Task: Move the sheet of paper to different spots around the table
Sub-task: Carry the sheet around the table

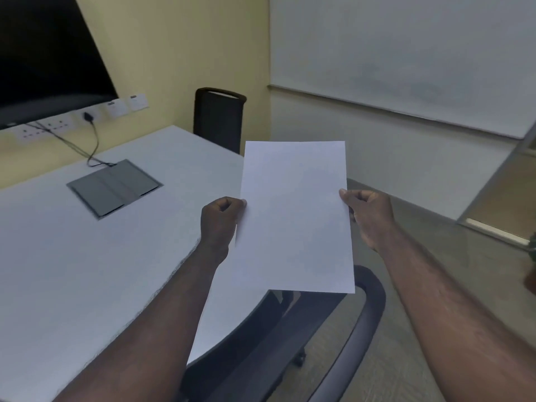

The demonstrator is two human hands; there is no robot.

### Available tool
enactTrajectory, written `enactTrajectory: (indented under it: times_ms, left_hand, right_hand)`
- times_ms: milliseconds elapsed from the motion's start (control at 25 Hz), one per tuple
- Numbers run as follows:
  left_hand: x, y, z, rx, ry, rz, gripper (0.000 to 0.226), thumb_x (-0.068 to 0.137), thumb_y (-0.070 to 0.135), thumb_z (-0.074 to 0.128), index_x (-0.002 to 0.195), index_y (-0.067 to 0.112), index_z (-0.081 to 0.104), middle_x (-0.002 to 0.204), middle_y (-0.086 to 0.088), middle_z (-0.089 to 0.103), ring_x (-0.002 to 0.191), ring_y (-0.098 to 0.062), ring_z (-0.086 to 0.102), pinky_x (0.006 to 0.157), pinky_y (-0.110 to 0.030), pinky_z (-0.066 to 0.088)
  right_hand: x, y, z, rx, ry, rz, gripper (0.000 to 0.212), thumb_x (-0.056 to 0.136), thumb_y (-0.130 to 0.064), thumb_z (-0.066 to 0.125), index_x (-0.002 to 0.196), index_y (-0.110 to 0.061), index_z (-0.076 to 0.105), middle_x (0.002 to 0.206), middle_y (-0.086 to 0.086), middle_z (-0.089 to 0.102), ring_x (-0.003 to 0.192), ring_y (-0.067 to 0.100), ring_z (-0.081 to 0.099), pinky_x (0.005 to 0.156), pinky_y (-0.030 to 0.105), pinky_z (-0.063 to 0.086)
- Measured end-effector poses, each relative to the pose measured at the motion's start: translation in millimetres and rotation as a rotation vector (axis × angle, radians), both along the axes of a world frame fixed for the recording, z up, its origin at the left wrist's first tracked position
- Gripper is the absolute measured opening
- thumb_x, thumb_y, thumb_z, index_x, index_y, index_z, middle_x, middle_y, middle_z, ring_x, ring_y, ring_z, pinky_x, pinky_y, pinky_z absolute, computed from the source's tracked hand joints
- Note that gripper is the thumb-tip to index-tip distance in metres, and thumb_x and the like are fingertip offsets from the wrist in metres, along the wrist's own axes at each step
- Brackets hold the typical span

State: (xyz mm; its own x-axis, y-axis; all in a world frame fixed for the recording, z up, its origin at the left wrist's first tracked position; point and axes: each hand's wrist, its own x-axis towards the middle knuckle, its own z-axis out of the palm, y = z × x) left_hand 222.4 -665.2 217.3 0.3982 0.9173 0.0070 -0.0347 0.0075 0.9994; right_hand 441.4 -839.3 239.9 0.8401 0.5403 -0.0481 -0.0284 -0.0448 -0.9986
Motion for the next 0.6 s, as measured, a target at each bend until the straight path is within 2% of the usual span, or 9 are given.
enactTrajectory:
  times_ms: [80,200,320,440,600]
  left_hand:
    - [-9,18,-9,-0.018,0.007,0.067,0.030,0.078,0.022,0.069,0.049,0.021,0.059,0.051,0.013,0.044,0.052,-0.009,0.039,0.058,-0.025,0.036]
    - [-24,48,-25,-0.031,0.019,0.189,0.025,0.076,0.026,0.070,0.052,0.021,0.062,0.053,0.012,0.049,0.054,-0.011,0.042,0.059,-0.026,0.039]
    - [-42,69,-42,-0.061,0.046,0.281,0.018,0.072,0.029,0.072,0.057,0.019,0.068,0.061,0.007,0.060,0.062,-0.015,0.051,0.067,-0.031,0.049]
    - [-66,82,-60,-0.082,0.086,0.381,0.018,0.073,0.029,0.072,0.058,0.019,0.070,0.064,0.007,0.066,0.061,-0.013,0.057,0.070,-0.031,0.053]
    - [-94,88,-86,-0.139,0.126,0.525,0.021,0.074,0.029,0.073,0.059,0.015,0.069,0.064,0.002,0.062,0.062,-0.016,0.054,0.070,-0.035,0.052]
  right_hand:
    - [4,36,-9,-0.015,0.001,0.064,0.032,0.087,-0.022,0.074,0.101,0.006,0.070,0.098,0.018,0.072,0.083,0.023,0.061,0.080,0.041,0.051]
    - [6,95,-25,-0.029,0.010,0.178,0.029,0.087,-0.020,0.074,0.099,0.006,0.070,0.087,0.013,0.070,0.067,0.017,0.058,0.062,0.028,0.046]
    - [5,146,-42,-0.072,0.007,0.291,0.019,0.086,-0.023,0.075,0.082,-0.004,0.071,0.066,-0.001,0.065,0.051,0.008,0.051,0.053,0.023,0.042]
    - [-4,196,-56,-0.129,0.001,0.421,0.020,0.085,-0.026,0.075,0.070,-0.015,0.068,0.050,-0.016,0.058,0.046,0.003,0.048,0.055,0.022,0.042]
    - [-24,249,-79,-0.160,-0.055,0.591,0.019,0.084,-0.027,0.076,0.069,-0.017,0.070,0.068,-0.009,0.062,0.062,0.007,0.053,0.065,0.025,0.044]
